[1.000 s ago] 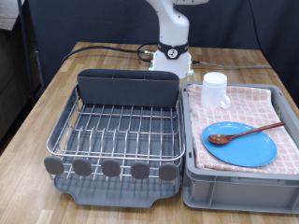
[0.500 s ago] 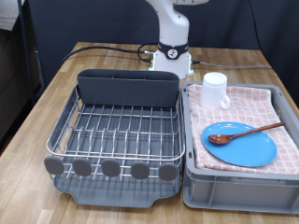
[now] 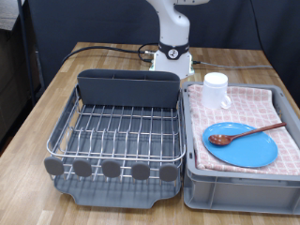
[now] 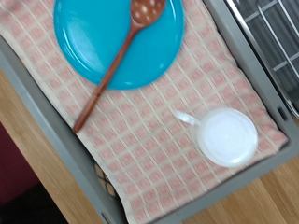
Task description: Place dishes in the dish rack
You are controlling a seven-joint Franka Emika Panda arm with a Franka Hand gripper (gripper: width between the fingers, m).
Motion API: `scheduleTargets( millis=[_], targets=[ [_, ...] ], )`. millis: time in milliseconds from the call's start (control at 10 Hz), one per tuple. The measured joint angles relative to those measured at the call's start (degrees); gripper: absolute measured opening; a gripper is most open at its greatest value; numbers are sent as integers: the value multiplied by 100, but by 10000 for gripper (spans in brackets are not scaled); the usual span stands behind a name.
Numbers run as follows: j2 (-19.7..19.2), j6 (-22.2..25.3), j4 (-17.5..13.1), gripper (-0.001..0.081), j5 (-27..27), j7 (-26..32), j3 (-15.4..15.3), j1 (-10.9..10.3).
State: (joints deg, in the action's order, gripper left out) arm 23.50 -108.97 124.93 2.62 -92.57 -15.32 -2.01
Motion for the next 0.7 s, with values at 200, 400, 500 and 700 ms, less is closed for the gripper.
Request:
scheduleTargets(
  millis=[200, 400, 500, 700],
  targets=[
    [-142, -343, 20, 802, -57, -167, -52, 9],
    [-214, -405, 6, 802, -55, -198, -52, 8],
    [-246, -377, 4, 802, -160, -229, -99, 9],
    [-558, -524, -17, 802, -551, -761, -399, 11]
  ],
)
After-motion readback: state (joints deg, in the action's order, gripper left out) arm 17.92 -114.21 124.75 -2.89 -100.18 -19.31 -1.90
